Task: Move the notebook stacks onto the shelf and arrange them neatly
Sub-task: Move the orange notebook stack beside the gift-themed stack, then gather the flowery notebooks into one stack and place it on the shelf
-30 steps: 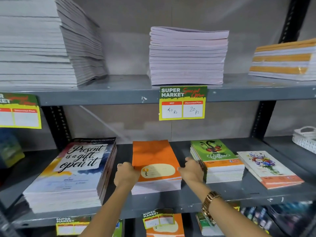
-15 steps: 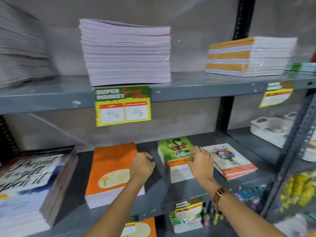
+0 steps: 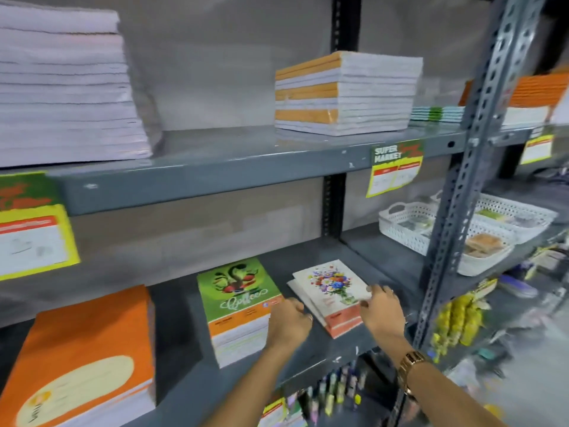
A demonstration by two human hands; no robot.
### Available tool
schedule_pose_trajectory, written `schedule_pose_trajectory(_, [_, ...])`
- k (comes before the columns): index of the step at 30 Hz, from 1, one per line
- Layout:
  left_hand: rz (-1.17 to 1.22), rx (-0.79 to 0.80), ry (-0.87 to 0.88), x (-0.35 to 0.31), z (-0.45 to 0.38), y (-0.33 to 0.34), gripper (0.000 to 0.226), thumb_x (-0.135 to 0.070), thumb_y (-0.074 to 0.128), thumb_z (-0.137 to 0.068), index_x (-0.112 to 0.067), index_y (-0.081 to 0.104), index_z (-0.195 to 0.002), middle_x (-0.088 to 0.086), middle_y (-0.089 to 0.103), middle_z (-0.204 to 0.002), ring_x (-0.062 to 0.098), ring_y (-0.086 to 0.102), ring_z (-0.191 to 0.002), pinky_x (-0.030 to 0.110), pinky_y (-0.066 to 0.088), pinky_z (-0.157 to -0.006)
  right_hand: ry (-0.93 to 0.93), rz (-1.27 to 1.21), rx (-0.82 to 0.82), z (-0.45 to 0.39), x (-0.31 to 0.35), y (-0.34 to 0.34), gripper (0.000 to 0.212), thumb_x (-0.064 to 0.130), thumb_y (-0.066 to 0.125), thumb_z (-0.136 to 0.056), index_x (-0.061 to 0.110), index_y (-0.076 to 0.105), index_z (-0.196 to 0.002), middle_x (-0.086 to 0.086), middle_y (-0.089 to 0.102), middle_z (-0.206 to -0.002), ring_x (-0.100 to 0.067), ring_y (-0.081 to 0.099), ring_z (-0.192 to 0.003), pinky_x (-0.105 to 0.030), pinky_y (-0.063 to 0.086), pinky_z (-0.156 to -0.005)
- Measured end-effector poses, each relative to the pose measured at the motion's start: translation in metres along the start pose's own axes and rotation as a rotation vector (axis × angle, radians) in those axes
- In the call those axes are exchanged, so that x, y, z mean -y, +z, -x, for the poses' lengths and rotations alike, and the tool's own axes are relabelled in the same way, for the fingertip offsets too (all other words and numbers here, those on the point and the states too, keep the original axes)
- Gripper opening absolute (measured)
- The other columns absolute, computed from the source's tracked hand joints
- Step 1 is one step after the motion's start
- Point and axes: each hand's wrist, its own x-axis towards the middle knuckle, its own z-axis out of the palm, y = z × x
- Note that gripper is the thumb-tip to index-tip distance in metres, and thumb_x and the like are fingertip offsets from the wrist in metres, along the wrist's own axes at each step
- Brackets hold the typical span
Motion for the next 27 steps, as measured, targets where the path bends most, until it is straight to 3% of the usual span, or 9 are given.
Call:
schedule_pose_trajectory(2, [-0.056,0.046,-0.017,-0.003,-0.004,0.02,0.009,-0.006,0.059,-0.081,-0.004,0.068,-0.083,0.02,0.072,-0.101,0.032,0.066,-0.098,0.035,0.051,-0.083,0.047,-0.009,0.042,-0.011,-0.016,0.004,0.035,0.02,0.055,-0.088,0.002,0.054,-0.118,-0.018,0.054,-0.125,-0.035,0.047,-0.121,-0.037,0.04,-0.099])
schedule_pose_trajectory(5, [-0.089,0.088,-0.065,-0.007,-0.011,0.046,0.011,-0.007,0.055,-0.079,-0.01,0.064,-0.072,0.019,0.072,-0.103,0.032,0.066,-0.1,0.038,0.052,-0.084,0.103,-0.002,0.109,-0.025,-0.036,0.009,0.042,0.029,0.053,-0.091,-0.002,0.05,-0.119,-0.021,0.052,-0.128,-0.036,0.046,-0.123,-0.039,0.039,-0.101])
schedule_pose_trajectory(8, [-0.125,0.091,-0.106,-0.01,-0.014,0.061,0.024,-0.008,0.055,-0.079,0.003,0.064,-0.099,0.021,0.069,-0.11,0.034,0.064,-0.103,0.037,0.052,-0.083,0.087,0.085,0.141,-0.033,-0.045,0.011,0.052,0.04,0.046,-0.093,-0.002,0.048,-0.123,-0.02,0.05,-0.131,-0.035,0.046,-0.124,-0.038,0.038,-0.103])
schedule_pose_trajectory(12, [-0.065,0.036,-0.197,-0.014,-0.022,0.075,0.029,-0.005,0.052,-0.081,0.006,0.061,-0.107,0.022,0.066,-0.115,0.034,0.062,-0.106,0.038,0.051,-0.084,0.086,0.173,0.191,-0.044,-0.047,0.01,0.065,0.054,0.04,-0.091,-0.001,0.049,-0.126,-0.018,0.049,-0.134,-0.036,0.044,-0.125,-0.042,0.037,-0.104])
schedule_pose_trajectory(15, [0.106,-0.029,-0.326,-0.017,-0.028,0.079,0.029,-0.007,0.053,-0.083,-0.001,0.063,-0.109,0.017,0.067,-0.115,0.032,0.063,-0.101,0.03,0.047,-0.074,0.122,0.17,0.205,-0.048,-0.04,0.009,0.06,0.052,0.045,-0.089,0.004,0.053,-0.124,-0.015,0.048,-0.136,-0.035,0.042,-0.126,-0.045,0.036,-0.105])
schedule_pose_trajectory(18, [0.356,-0.055,-0.457,-0.02,-0.036,0.085,0.02,-0.005,0.056,-0.082,0.003,0.064,-0.098,0.019,0.067,-0.107,0.029,0.057,-0.083,0.026,0.04,-0.069,0.183,0.088,0.192,-0.05,-0.036,0.01,0.051,0.046,0.053,-0.087,0.006,0.059,-0.118,-0.012,0.054,-0.13,-0.032,0.045,-0.125,-0.046,0.036,-0.105])
schedule_pose_trajectory(20, [0.473,-0.075,-0.513,-0.021,-0.037,0.087,0.006,-0.002,0.057,-0.082,0.001,0.061,-0.079,0.018,0.065,-0.095,0.029,0.054,-0.08,0.027,0.04,-0.069,0.227,-0.005,0.185,-0.049,-0.034,0.012,0.047,0.045,0.059,-0.082,0.007,0.064,-0.109,-0.011,0.061,-0.12,-0.031,0.052,-0.118,-0.045,0.04,-0.102])
schedule_pose_trajectory(23, [0.574,-0.135,-0.559,-0.021,-0.039,0.088,0.026,0.0,0.054,-0.083,-0.009,0.051,-0.059,0.015,0.061,-0.086,0.029,0.055,-0.078,0.029,0.041,-0.067,0.298,-0.159,0.16,-0.048,-0.033,0.019,0.044,0.042,0.065,-0.076,0.005,0.068,-0.099,-0.015,0.069,-0.106,-0.032,0.062,-0.102,-0.041,0.052,-0.09])
schedule_pose_trajectory(27, [0.62,-0.144,-0.567,-0.021,-0.036,0.082,0.028,-0.001,0.046,-0.087,-0.011,0.052,-0.061,0.016,0.064,-0.089,0.029,0.057,-0.079,0.03,0.047,-0.065,0.402,-0.441,0.102,-0.047,-0.025,0.014,0.029,0.018,0.055,-0.086,-0.003,0.059,-0.106,-0.021,0.067,-0.107,-0.037,0.063,-0.101,-0.036,0.051,-0.083])
